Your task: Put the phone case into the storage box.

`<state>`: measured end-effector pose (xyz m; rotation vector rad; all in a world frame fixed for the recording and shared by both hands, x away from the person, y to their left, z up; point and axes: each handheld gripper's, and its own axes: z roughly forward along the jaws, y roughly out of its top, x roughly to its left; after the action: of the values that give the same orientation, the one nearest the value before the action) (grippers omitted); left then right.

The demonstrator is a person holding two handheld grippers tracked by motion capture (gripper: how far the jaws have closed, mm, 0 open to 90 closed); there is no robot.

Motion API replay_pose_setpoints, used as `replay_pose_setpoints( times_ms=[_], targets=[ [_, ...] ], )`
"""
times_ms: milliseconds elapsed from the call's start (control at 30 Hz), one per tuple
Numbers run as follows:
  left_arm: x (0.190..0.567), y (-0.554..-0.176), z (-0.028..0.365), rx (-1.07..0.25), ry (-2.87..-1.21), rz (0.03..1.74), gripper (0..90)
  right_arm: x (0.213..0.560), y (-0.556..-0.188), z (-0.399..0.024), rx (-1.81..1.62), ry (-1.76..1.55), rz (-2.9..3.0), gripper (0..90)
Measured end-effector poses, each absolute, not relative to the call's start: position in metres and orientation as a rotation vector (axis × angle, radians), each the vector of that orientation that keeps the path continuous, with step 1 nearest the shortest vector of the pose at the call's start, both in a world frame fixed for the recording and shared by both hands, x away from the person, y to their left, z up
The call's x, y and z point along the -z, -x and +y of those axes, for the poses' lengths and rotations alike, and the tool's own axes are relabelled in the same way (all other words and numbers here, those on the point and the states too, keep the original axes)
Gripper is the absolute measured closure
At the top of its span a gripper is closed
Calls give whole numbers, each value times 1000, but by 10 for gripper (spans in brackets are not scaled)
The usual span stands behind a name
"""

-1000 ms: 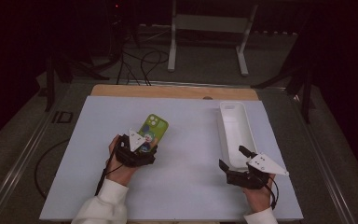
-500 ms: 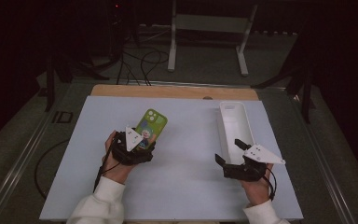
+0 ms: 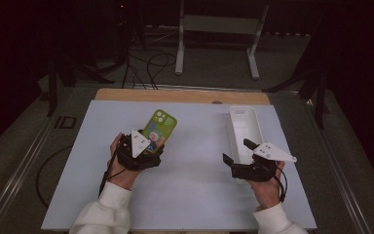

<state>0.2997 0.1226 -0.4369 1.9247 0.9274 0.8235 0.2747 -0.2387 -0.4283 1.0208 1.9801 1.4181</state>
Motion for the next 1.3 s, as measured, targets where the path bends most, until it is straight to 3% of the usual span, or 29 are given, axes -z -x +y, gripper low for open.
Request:
replay_pose_setpoints(
  times_ms=[1300],
  targets=[
    [428, -301, 106, -751, -1926, 773, 158, 416, -299, -209, -1537, -1043, 2098, 83]
  ],
)
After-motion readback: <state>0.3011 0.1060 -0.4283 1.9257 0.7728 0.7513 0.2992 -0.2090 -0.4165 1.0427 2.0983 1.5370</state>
